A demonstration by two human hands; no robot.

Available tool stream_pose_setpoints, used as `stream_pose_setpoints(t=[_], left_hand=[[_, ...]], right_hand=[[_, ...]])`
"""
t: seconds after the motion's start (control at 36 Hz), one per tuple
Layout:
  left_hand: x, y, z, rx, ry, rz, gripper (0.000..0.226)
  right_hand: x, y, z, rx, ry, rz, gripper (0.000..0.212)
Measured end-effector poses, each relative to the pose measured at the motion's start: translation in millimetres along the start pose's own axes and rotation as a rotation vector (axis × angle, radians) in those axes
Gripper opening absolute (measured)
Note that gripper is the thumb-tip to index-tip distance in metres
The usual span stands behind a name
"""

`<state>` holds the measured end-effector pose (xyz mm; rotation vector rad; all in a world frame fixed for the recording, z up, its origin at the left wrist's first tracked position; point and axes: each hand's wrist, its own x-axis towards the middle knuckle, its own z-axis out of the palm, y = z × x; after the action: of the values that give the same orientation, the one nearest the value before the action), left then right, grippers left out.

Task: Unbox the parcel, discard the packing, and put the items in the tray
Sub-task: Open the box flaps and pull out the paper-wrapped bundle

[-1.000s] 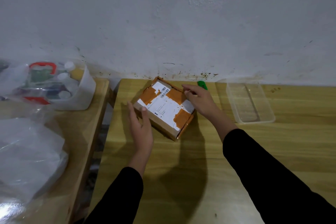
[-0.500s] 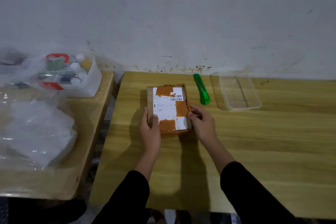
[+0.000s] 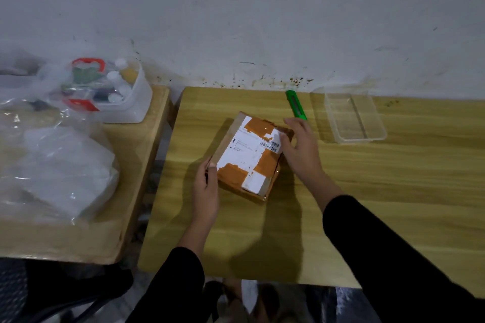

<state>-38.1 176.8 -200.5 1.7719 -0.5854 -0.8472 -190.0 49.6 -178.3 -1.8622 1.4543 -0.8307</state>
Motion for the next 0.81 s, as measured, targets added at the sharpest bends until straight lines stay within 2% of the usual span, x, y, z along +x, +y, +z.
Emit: stream_pose_setpoints(t=[0.11,0.25,0.39,0.47,0.58,0.81], left_hand=[[30.6,10.2,-12.1,0.063,-0.023,0.049,0.035],[63.9,23.4,-20.3,0.174,0.031,0.024,0.039],[38.7,32.8,-18.1,0.054,0.104,-0.007,0.047],[7.9,21.4,-13.2,0.028,0.105,0.023,0.045],[-3.9,6.3,-4.8,-0.074,0.103,-0.029,0.044],[1.9,6.5,-3.4,-0.045,0.107,0.014,0.043]], right_hand=[[12.6,13.6,-7.5,-0.076,-0.201,-0.065,0.029],[-11.4,20.6,-16.7,-0.035,-0.191,-0.146,0.029],[-26.8,17.5,-17.3,-0.078,-0.171,-0.238,0.034],[-26.3,13.5,-21.1,-0.127,-0.268,-0.354,0.036],[-21.5,3.2,-20.4,-0.147,-0.453,-0.452,0.038],[-23.2,-15.0,-8.8,-0.168,-0.638,-0.482,0.027]])
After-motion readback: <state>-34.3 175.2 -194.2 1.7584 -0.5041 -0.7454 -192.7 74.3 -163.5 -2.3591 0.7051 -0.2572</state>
